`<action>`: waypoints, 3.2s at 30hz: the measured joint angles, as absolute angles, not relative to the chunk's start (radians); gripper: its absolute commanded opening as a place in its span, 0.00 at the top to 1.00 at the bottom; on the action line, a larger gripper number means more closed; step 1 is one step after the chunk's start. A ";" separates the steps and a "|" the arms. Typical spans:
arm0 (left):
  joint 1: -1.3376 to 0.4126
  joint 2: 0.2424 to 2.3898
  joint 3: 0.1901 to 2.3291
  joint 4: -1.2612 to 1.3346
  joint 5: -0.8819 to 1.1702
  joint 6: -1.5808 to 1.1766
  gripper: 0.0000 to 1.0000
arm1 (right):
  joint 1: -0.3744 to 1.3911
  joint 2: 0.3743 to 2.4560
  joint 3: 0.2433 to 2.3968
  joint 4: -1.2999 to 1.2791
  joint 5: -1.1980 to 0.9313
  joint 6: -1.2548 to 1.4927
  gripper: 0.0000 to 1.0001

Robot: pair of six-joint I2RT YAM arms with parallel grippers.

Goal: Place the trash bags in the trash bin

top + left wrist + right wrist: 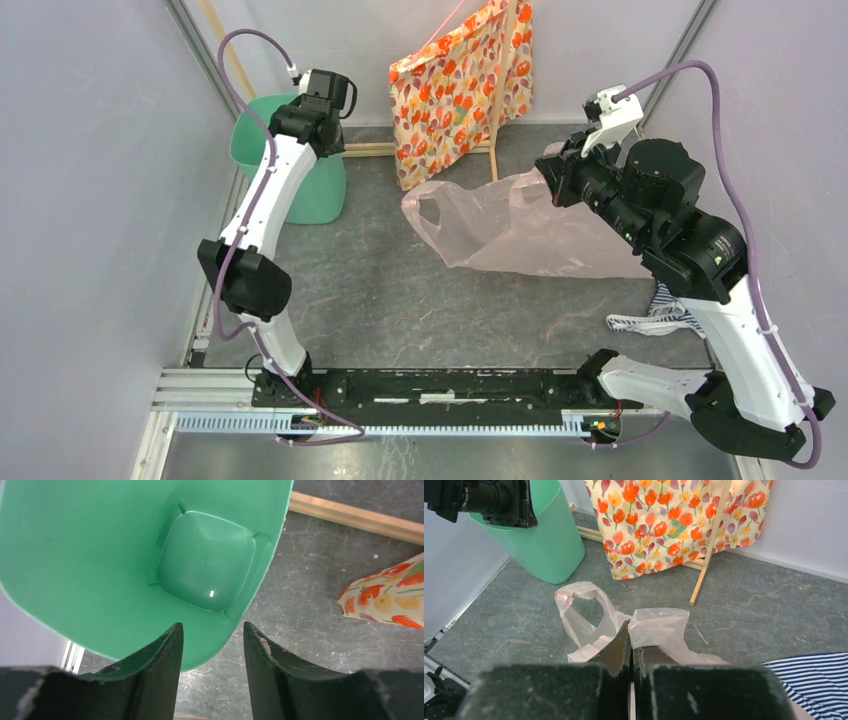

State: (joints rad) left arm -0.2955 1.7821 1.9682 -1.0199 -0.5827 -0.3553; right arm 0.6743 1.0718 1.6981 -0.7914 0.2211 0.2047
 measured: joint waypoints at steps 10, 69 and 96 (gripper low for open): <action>-0.289 1.845 1.964 -1.001 -0.494 -0.295 0.96 | 0.674 1.073 1.684 -0.791 0.208 0.204 1.00; -1.148 1.366 1.617 -0.962 -0.334 -0.685 0.44 | 0.674 1.092 1.945 -0.699 0.430 0.171 1.00; -0.870 1.477 2.222 -0.842 -0.517 -0.439 0.10 | 0.674 1.073 2.032 -0.456 -0.055 0.213 1.00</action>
